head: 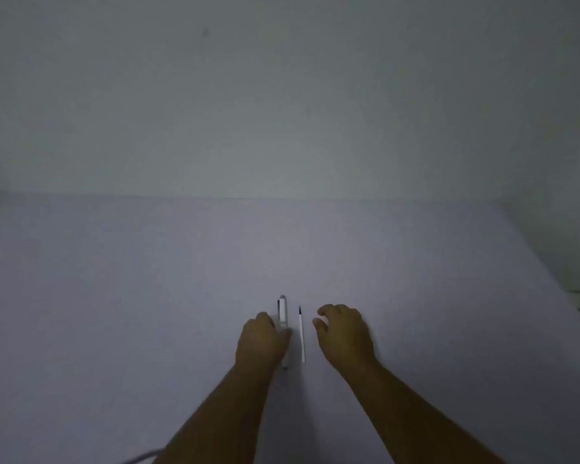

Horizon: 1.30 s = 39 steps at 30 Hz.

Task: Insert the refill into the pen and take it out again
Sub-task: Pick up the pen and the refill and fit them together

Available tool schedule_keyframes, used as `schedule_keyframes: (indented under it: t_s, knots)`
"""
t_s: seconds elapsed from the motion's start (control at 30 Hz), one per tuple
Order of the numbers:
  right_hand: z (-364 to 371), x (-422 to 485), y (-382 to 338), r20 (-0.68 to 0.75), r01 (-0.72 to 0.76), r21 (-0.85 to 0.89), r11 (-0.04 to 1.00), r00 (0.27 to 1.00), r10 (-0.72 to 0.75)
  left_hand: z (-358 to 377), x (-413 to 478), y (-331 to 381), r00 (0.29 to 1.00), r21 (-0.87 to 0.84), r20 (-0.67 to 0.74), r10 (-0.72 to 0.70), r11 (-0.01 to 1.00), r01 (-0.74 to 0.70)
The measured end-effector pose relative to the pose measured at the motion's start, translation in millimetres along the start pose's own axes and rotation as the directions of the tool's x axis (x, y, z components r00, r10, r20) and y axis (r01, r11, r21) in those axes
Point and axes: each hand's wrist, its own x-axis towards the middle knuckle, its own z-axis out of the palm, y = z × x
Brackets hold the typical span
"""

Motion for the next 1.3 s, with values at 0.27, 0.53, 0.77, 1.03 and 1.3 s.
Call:
schedule_keyframes:
  t_s: [0.27,0.53,0.77,1.03,1.3]
  knots:
    - [21.3,7.3,2.9,-0.01,-0.046,0.104,0.993,0.999,0.048,12.0,9.5,-2.8,0.998,-0.041,-0.017,-0.055,0.998,0.055]
    - [4.6,31.0,-29.2,0.161,-0.304,0.548,0.779,0.953,0.258,8.2,-5.6,9.2,0.985,-0.01,-0.05,0.164,0.986,-0.165]
    - [4.2,30.2,-29.7,0.176,-0.401,0.831,0.385,0.847,0.502,-4.6,-0.8,20.1,0.968,0.014,0.044,0.245,0.969,-0.246]
    - [5.5,31.9,4.8,0.139,-0.287,0.291,0.912,0.956,0.257,-11.2,1.4,-0.4,0.979,-0.047,0.089,0.186,0.982,-0.182]
    - [20.1,17.3,5.3,0.101,-0.271,0.222,0.937,0.962,0.254,-15.0,-4.8,0.1,0.986,-0.147,0.08,0.144,0.98,-0.131]
